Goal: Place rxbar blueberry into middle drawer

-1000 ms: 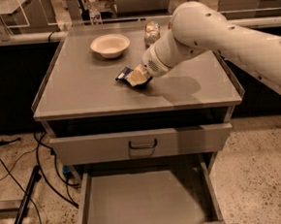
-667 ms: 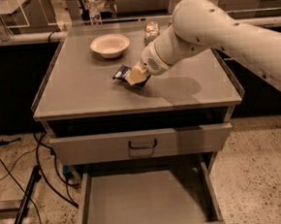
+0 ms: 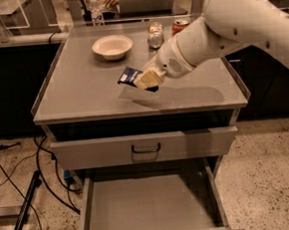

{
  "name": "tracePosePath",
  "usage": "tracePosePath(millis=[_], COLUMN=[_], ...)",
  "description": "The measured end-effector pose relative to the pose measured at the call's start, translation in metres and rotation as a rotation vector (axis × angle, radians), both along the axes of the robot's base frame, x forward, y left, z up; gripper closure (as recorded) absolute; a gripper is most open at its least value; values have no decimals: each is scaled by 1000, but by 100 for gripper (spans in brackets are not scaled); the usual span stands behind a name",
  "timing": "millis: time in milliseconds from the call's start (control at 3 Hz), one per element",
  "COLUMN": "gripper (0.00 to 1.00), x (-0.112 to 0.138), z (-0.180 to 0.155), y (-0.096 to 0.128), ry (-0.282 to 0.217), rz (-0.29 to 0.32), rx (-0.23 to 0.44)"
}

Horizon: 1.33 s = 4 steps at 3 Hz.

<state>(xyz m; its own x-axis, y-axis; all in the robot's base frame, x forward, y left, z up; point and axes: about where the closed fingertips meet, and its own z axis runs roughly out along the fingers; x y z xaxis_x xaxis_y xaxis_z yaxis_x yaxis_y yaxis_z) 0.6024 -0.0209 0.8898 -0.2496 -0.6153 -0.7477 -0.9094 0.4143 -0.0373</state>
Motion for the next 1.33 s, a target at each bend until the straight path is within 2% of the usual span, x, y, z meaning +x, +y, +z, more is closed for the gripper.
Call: tracePosePath(millis=[333,667,1000,1333], gripper=[100,100,100,100], x=[-34,-57,-57,-76], z=[6,-2,-2,4], y=[-19,-20,-20,-26], ry=[50,112,112,98], rz=[97,162,162,175], rx=[21,-2,-2,-26])
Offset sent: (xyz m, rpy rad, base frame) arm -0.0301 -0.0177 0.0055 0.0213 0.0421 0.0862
